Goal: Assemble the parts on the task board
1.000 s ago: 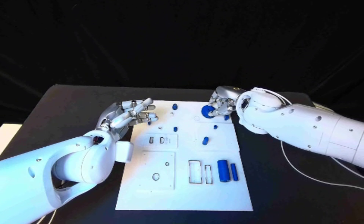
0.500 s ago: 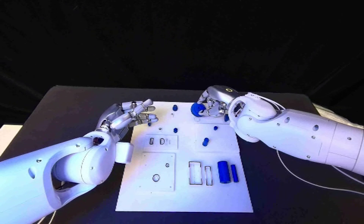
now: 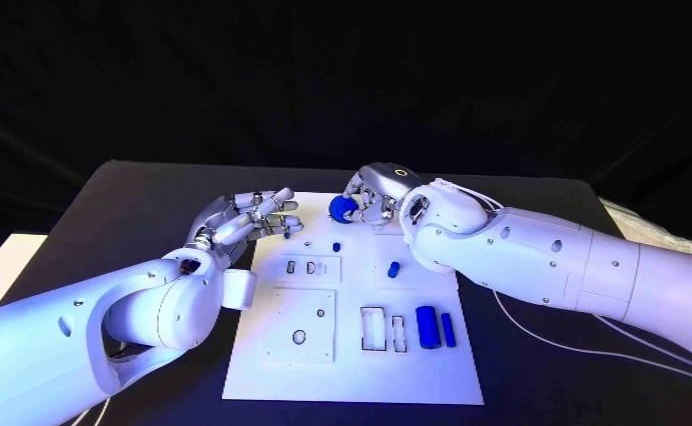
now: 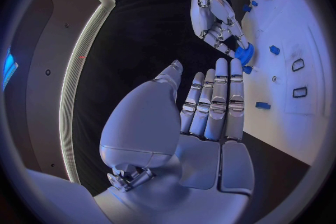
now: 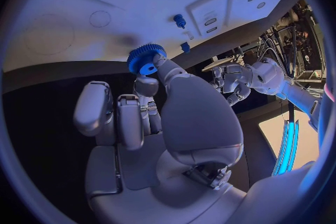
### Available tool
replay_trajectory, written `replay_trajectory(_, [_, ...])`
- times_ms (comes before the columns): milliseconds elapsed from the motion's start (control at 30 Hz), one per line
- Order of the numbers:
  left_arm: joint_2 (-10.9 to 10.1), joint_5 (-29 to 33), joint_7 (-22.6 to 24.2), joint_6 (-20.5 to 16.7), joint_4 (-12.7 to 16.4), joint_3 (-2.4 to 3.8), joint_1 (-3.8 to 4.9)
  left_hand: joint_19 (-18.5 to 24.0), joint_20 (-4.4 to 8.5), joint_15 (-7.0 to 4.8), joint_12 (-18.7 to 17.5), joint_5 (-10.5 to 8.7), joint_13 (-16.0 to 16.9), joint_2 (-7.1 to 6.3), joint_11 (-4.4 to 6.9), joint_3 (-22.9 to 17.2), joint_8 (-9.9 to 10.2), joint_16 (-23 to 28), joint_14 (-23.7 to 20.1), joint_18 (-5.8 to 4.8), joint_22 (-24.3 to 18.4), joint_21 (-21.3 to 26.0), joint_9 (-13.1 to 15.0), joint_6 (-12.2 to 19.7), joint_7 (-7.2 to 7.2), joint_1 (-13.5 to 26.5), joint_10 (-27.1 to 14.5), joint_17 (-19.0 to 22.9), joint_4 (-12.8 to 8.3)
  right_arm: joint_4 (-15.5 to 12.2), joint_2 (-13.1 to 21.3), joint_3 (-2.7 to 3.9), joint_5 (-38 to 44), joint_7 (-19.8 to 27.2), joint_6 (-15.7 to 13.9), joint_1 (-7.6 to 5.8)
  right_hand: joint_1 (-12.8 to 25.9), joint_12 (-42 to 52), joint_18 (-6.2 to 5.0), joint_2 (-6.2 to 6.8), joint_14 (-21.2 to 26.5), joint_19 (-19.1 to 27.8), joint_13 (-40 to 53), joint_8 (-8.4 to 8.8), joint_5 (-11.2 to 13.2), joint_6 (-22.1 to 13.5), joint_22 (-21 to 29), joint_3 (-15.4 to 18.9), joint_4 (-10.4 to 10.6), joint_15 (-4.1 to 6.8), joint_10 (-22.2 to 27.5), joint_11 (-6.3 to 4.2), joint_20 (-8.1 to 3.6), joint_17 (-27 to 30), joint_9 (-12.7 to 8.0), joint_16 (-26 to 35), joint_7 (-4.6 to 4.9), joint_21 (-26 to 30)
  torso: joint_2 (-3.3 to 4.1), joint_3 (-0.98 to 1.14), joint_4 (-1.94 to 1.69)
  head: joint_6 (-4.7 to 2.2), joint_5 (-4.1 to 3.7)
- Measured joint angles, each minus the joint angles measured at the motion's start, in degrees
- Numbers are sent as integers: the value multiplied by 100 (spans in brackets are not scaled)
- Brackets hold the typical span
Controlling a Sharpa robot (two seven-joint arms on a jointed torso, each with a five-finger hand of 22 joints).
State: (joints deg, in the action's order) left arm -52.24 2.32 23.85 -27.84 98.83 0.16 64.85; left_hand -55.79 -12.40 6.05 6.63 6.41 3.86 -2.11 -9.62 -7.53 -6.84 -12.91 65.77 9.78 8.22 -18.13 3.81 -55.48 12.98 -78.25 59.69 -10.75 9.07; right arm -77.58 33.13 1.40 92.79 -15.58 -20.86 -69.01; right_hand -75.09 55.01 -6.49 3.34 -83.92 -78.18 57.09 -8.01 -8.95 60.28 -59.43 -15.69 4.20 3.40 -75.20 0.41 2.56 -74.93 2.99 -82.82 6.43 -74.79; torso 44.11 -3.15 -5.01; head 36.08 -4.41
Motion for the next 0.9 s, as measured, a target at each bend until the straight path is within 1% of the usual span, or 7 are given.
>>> replay_trajectory(500, [9,0,-8,7,1,-1,0,0,0,0,0,0,0,0,0,0,0,0,0,0,0,0,0,0,0,0,0,1,0,319,-423,-62,133,-64,55,70,90,-127,-5,30,0,0,-66,-6,23,1,1,-54,56,0,52,70,0,1,1,0,1,0,3,-1,4,13,36])
replay_trajectory(633, [9,0,-11,8,3,0,0,0,0,0,0,0,0,0,0,0,0,0,0,0,0,0,0,0,0,0,0,1,0,394,-472,-61,151,-82,59,62,151,-354,-6,91,0,0,-241,4,23,1,6,-62,64,0,171,88,0,1,1,0,1,0,3,3,8,10,41])
replay_trajectory(700, [9,0,-12,10,3,0,0,0,0,0,0,0,0,0,0,0,0,0,0,0,0,0,0,0,0,0,0,1,0,429,-494,-70,156,-99,69,66,193,-508,-6,125,-22,4,-362,111,23,-19,19,-86,87,-26,266,125,4,1,35,0,20,0,3,4,10,9,42])
replay_trajectory(733, [9,0,-13,10,4,0,1,0,0,0,0,0,0,0,0,0,0,0,0,0,0,0,0,12,12,0,0,0,0,444,-506,-78,157,-107,74,70,234,-602,-8,114,-9,24,-436,168,23,-100,30,-93,95,-56,331,145,25,1,196,0,65,0,3,5,10,9,42])
replay_trajectory(767, [9,0,-14,11,4,0,1,0,0,0,0,0,0,0,0,-11,0,8,0,0,0,0,0,21,21,0,0,-4,-11,455,-517,-85,159,-115,80,76,258,-671,-9,121,-1,32,-491,216,21,-196,36,-101,102,-86,386,174,57,1,247,0,89,0,3,6,10,9,43])
replay_trajectory(833, [9,0,-15,12,4,0,1,0,0,0,0,0,0,0,0,-16,0,27,0,0,0,0,0,21,21,0,0,-12,-16,469,-532,-91,161,-124,88,83,311,-810,-9,176,0,55,-600,365,4,-508,57,-81,153,-132,505,231,98,1,218,0,166,0,3,7,10,9,43])
replay_trajectory(900, [9,0,-16,13,4,0,1,0,0,0,0,0,0,0,0,-16,0,27,0,0,0,0,0,21,20,0,0,-12,-16,481,-545,-93,161,-130,90,84,384,-893,-9,250,-21,55,-666,427,-107,-784,68,0,202,-187,619,264,161,1,113,0,220,0,3,6,10,9,43])
